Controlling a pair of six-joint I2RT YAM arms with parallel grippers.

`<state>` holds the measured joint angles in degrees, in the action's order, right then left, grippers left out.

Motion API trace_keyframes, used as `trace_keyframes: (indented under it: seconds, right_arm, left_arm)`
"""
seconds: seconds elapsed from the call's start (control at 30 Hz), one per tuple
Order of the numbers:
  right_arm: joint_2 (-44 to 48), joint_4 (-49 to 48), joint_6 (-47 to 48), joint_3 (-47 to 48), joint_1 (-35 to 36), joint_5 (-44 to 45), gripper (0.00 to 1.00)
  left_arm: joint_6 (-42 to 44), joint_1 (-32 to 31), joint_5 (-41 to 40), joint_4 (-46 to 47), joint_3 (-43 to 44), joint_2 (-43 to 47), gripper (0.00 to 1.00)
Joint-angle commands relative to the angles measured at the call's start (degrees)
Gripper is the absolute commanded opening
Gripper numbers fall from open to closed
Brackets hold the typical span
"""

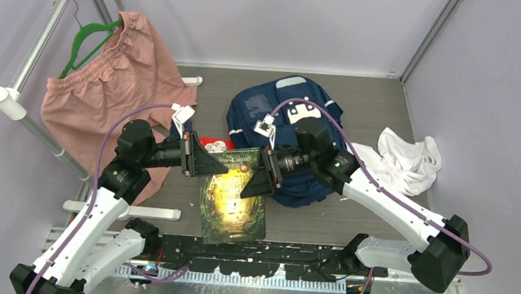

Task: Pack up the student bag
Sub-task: Pick up the book from the center of the board.

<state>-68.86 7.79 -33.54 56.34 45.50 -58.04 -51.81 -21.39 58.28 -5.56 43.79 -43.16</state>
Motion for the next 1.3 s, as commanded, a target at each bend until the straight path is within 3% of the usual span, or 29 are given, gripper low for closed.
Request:
trace_keyframes:
  seconds: [0.0, 0.07, 0.1, 0.23, 0.37, 0.53, 0.63, 0.73, 0.8, 0.93, 1.1, 1.27]
  right_arm:
    - [6.65, 15.61, 11.1, 6.04, -0.03, 13.21, 0.81]
    - [11.97, 22.26, 14.25, 6.89, 0.01, 22.81, 0.96]
    - [14.2, 24.88, 14.59, 7.19, -0.1, 28.78, 0.99]
    - [23.93, 26.48, 11.13, 5.39, -0.18, 44.86, 1.0]
    - [31.85, 17.96, 1.23, -1.42, -0.2, 54.56, 1.0]
    - [36.79, 9.22, -10.66, -12.03, -0.21, 60.81, 1.0]
    - [41.46, -5.1, -21.34, -21.6, -0.18, 59.45, 1.0]
    - [44.02, -30.37, -31.8, -35.38, -0.21, 59.8, 1.0]
    - [42.56, -41.62, -36.55, -41.33, -0.16, 62.14, 1.0]
    - [34.61, -53.06, -40.97, -43.83, -0.16, 63.07, 1.0]
    - [18.33, -81.0, -47.54, -47.14, -0.06, 63.88, 1.0]
    - [3.56, -89.93, -49.96, -41.56, 0.8, 56.87, 1.0]
  left_arm:
    - [1.93, -0.23, -6.24, -1.58, 2.13, 1.13, 0.0]
    - [3.19, -0.23, -7.75, -3.59, 2.78, 0.95, 0.0]
    - [3.77, -0.23, -8.8, -4.76, 3.13, 0.89, 0.0]
    - [3.04, -0.23, -17.05, -5.7, 3.81, 1.02, 0.0]
    - [-3.64, -0.23, -32.82, -2.28, 2.91, 1.06, 0.0]
    - [-11.95, -0.23, -43.65, 3.35, 2.92, -0.08, 0.0]
    - [-15.47, -0.23, -47.61, 5.13, 1.92, 0.59, 0.0]
    - [-20.09, -0.23, -48.52, 10.95, -1.33, 1.31, 0.0]
    - [-21.0, -0.23, -47.97, 11.83, -1.71, 0.9, 0.0]
    - [-21.94, -0.23, -46.24, 12.89, -1.6, -0.62, 0.0]
    - [-22.95, -0.23, -44.41, 17.3, -2.27, -2.03, 0.0]
    - [-25.04, -0.23, -43.39, 21.84, -3.64, -2.9, 0.0]
